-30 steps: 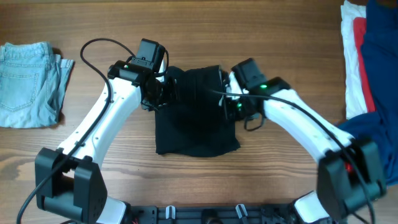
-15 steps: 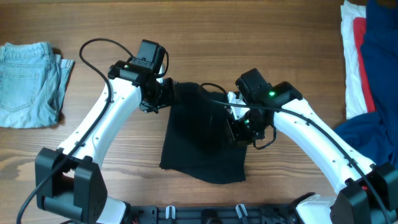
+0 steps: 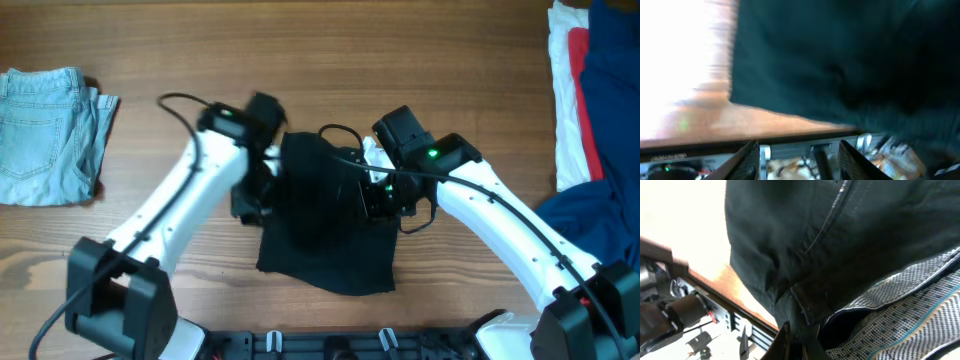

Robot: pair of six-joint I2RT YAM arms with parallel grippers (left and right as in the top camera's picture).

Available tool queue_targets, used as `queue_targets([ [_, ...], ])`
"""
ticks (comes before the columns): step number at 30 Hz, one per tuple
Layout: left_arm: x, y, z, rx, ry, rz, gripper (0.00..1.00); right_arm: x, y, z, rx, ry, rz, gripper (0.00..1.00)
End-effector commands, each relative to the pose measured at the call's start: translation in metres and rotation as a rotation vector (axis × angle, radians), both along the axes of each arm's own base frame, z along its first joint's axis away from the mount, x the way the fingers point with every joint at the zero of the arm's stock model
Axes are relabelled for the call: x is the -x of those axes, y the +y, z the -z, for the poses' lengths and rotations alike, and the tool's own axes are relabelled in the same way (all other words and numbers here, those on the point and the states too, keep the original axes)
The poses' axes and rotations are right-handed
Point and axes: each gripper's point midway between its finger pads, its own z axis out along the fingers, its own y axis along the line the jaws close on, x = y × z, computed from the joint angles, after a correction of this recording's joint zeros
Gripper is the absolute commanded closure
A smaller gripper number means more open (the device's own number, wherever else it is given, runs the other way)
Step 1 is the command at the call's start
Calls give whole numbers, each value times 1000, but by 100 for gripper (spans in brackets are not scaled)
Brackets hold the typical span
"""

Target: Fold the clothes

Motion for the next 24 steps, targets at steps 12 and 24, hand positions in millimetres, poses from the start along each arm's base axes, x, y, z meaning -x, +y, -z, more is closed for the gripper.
queue_targets([
  [12,97,-37,78,-197,28,151,83,-5,-11,9,86,3,62,92],
  [24,20,-46,119,-160,-302,-165,81,-11,-7,8,74,-8,91,92],
])
